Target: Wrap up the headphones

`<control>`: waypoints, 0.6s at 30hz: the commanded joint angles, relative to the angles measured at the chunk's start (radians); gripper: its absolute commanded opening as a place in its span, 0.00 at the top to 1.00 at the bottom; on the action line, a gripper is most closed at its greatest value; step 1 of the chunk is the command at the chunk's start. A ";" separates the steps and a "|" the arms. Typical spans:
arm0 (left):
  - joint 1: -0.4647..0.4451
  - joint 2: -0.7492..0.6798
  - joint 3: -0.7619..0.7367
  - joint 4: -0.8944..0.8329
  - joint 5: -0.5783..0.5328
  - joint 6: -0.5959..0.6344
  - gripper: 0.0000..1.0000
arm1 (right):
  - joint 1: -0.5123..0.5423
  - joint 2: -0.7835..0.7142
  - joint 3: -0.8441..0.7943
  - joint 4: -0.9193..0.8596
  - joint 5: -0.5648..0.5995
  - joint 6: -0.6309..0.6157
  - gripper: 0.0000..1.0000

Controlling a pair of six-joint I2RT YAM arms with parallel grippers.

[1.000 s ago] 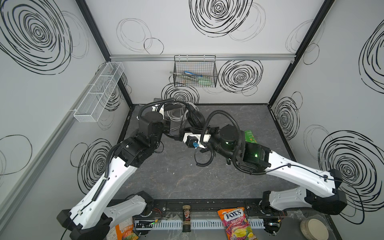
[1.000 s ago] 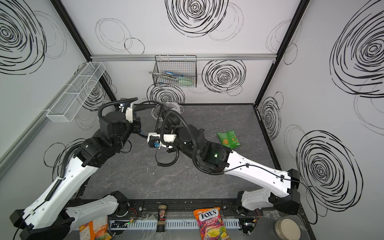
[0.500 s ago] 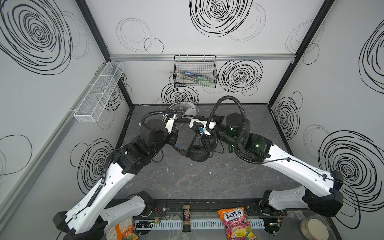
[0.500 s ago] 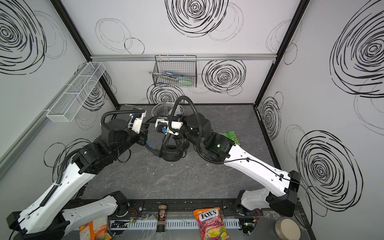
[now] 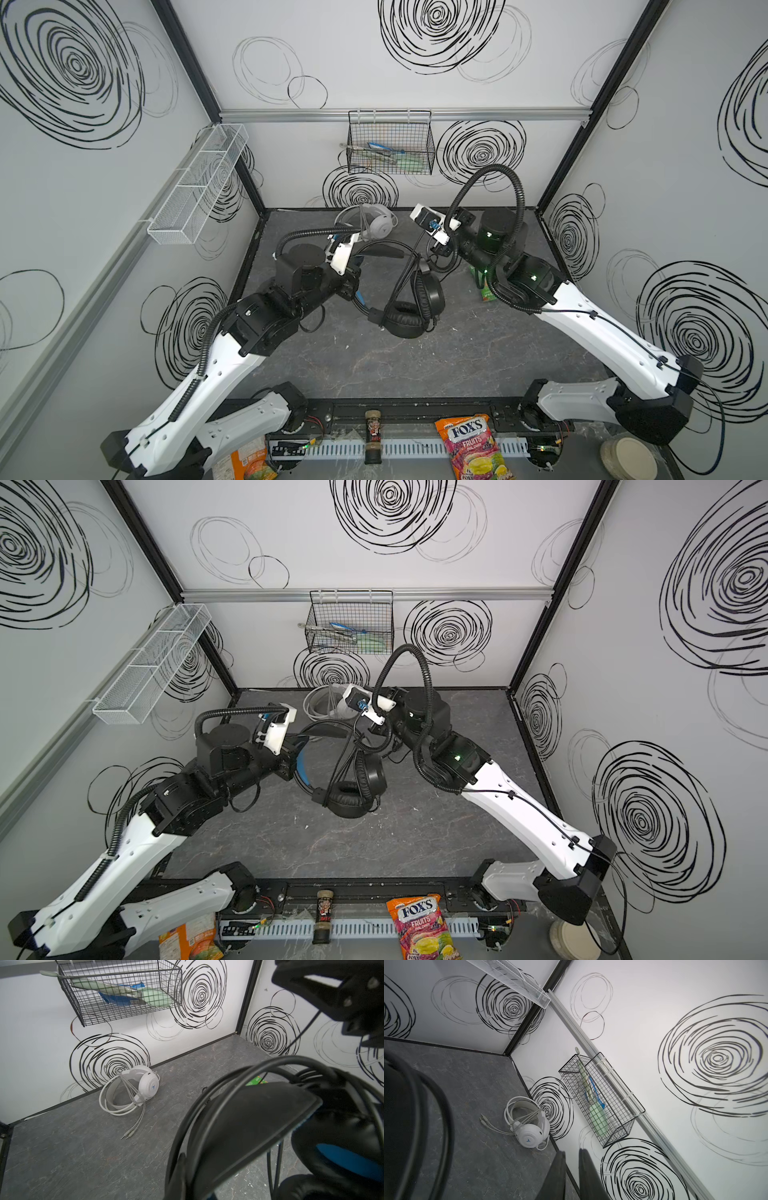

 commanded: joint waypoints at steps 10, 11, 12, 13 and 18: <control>0.007 -0.049 0.043 0.175 0.246 -0.135 1.00 | -0.237 -0.100 -0.067 0.131 -0.133 0.329 0.83; 0.008 -0.047 0.055 0.179 0.258 -0.144 1.00 | -0.247 -0.101 -0.070 0.134 -0.138 0.344 0.83; 0.007 -0.045 0.068 0.189 0.272 -0.153 1.00 | -0.257 -0.103 -0.076 0.140 -0.143 0.361 0.84; 0.007 -0.047 0.080 0.203 0.292 -0.164 1.00 | -0.270 -0.103 -0.081 0.144 -0.150 0.377 0.84; 0.006 -0.036 0.146 0.245 0.356 -0.206 1.00 | -0.286 -0.106 -0.103 0.153 -0.170 0.426 0.84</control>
